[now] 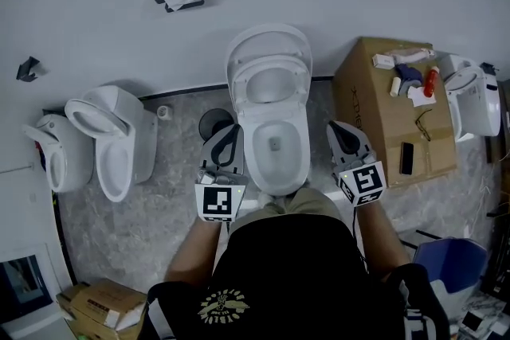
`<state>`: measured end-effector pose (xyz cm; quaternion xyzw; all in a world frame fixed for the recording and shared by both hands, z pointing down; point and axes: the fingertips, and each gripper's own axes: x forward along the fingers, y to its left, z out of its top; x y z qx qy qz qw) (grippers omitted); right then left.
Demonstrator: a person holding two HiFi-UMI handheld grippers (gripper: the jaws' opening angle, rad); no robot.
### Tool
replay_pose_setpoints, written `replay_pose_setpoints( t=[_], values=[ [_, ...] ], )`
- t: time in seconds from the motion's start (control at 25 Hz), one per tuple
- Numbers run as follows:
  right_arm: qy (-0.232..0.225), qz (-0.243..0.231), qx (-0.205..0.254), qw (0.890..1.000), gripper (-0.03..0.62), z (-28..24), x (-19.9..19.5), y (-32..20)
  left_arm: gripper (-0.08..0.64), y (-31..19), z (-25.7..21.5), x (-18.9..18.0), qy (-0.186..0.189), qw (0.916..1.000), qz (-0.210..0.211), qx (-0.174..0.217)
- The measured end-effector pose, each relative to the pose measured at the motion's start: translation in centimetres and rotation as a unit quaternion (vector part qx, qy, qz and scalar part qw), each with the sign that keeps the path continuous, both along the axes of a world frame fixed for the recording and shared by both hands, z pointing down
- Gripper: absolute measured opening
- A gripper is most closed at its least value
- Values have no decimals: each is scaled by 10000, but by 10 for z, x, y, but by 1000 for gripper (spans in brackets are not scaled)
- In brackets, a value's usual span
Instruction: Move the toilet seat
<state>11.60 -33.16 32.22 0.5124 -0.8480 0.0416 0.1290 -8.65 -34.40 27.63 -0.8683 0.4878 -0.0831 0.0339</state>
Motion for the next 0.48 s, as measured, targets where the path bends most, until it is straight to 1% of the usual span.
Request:
replay_pose_setpoints(
  t=[0.12,0.28,0.48],
  values=[
    [18,9,22,10000,29,-2,0,-1,23,-6,4,4,-88,9999,50,-44],
    [-11,-90,16,10000,29,-5,6,-11,23,-23,9,17,-252,9996,-4,-128],
    [-135,-238,-121,9996,29,3,27,-36,23,-61,16,48,-508,9984,-4,-241]
  ],
)
